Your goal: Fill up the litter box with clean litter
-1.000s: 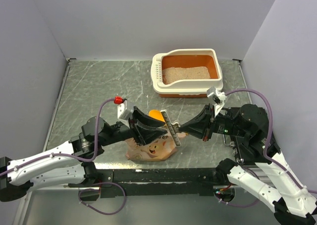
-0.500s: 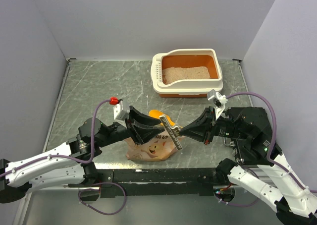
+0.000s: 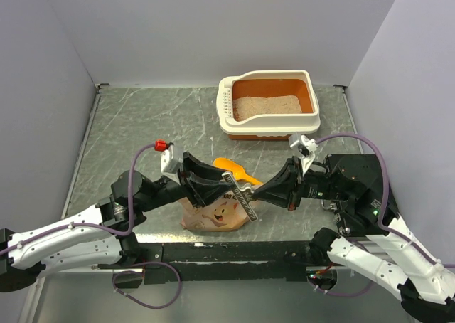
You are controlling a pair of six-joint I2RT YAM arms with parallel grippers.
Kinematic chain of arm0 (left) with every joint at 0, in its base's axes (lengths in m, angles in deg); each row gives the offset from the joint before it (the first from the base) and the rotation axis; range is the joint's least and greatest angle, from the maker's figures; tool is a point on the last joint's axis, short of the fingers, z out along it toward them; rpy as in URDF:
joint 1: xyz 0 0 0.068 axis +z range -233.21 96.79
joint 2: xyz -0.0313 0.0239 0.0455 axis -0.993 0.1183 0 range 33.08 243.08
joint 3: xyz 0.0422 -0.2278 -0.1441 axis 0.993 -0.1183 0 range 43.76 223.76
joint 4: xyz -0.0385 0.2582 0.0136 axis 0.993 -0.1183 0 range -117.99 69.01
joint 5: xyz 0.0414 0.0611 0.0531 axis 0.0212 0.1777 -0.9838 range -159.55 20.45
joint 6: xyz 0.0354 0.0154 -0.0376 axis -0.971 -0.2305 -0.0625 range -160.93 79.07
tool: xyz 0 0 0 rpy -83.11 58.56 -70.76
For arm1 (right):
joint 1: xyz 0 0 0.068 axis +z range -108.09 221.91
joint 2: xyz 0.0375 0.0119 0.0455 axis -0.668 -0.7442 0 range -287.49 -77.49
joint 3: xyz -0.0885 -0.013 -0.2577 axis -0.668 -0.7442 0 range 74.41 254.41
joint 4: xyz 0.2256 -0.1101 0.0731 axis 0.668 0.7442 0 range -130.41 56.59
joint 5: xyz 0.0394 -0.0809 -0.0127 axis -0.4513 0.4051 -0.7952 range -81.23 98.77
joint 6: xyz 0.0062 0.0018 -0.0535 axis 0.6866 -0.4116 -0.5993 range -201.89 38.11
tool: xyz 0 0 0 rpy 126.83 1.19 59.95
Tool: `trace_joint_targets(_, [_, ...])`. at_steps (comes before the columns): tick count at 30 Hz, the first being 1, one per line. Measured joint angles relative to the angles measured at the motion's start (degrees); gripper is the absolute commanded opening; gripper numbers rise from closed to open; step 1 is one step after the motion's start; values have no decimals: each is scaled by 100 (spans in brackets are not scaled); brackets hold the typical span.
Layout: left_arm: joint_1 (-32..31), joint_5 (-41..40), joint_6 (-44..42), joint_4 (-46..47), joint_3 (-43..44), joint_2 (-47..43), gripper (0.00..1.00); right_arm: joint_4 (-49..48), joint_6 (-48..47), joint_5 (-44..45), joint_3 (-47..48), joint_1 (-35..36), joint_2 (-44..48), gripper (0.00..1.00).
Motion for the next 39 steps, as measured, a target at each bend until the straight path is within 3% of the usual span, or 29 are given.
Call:
trace_joint_targets(4, [2,31,24,33,-13,0,15,-50,7,92,-4,109,-22,0])
trace_joint_targets(9, [-11,177,55,175,-13,-42,2,-116,-50,238,-13,177,-85,0])
trace_joint_targets(10, [-11,184,57,175,-13,-61,1,-140,-68,254,-13,192,-107,4])
trace_joint_targets(11, [-11,188,57,170,-13,-74,1,-149,-76,256,-13,199,-122,9])
trace_joint_targets(12, [-11,195,57,157,-13,-92,1,-155,-92,254,-13,208,-144,24])
trace_joint_targets(15, [-11,195,15,92,-13,-138,1,-153,-81,234,-13,225,-205,48])
trace_joint_targets(18, [-7,144,-55,-59,-13,-179,1,-42,-144,199,-7,264,-236,59])
trace_joint_targets(29, [-4,63,-129,-671,-9,-407,1,542,-870,442,197,267,-72,66])
trace_joint_targets(39, [-4,485,-120,-892,68,-398,1,472,-1154,216,262,269,-402,76])
